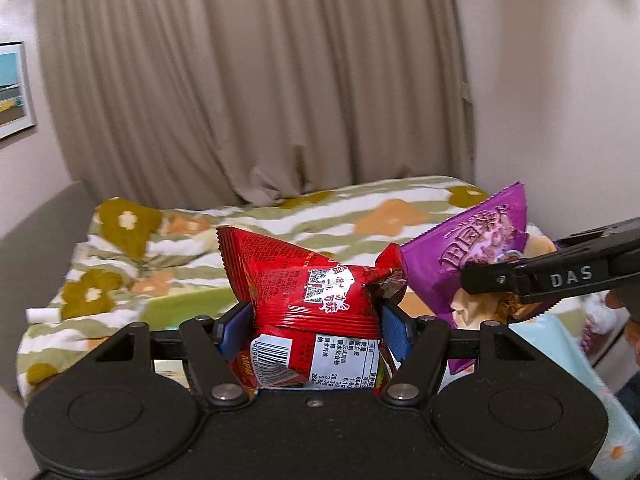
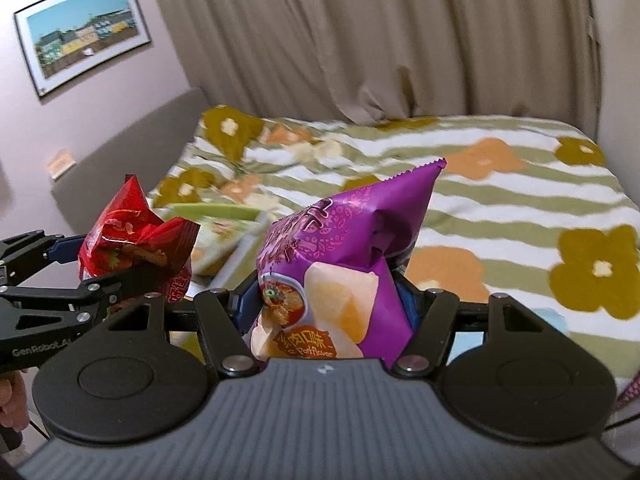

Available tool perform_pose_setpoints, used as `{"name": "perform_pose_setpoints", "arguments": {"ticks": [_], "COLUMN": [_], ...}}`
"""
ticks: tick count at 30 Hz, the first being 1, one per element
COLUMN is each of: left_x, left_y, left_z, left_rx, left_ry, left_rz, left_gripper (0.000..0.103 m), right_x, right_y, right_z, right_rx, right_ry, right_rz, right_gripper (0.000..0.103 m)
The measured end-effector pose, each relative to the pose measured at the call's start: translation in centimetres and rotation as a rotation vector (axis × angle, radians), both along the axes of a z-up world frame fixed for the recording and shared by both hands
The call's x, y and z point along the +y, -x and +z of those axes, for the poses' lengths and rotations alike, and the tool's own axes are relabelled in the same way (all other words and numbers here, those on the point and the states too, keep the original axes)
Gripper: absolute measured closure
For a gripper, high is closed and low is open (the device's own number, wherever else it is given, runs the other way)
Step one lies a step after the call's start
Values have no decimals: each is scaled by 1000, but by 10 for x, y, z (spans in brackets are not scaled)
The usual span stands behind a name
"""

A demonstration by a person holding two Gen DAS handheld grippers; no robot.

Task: Organize snacks
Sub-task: 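Grasp the red packet with the left gripper while the right grasps the purple packet, then carry both packets into the yellow box and open both grippers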

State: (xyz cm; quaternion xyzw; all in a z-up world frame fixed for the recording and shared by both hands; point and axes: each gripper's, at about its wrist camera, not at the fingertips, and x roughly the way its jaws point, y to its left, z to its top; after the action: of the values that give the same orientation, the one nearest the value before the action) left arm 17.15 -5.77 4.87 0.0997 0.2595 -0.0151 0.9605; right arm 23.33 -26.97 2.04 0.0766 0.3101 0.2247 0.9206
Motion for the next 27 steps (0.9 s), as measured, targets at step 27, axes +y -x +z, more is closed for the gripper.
{"name": "perform_pose_setpoints", "arguments": {"ticks": [27], "left_x": [214], "left_y": [-45], "left_z": [-33], "left_rx": [200], "left_ry": [112], "left_rz": [-89], "left_gripper": [0], "right_x": [223], "right_y": [-3], "right_z": [31], "right_rx": [23], "right_ry": [-21], "right_rz": [-169], "right_gripper": [22]}}
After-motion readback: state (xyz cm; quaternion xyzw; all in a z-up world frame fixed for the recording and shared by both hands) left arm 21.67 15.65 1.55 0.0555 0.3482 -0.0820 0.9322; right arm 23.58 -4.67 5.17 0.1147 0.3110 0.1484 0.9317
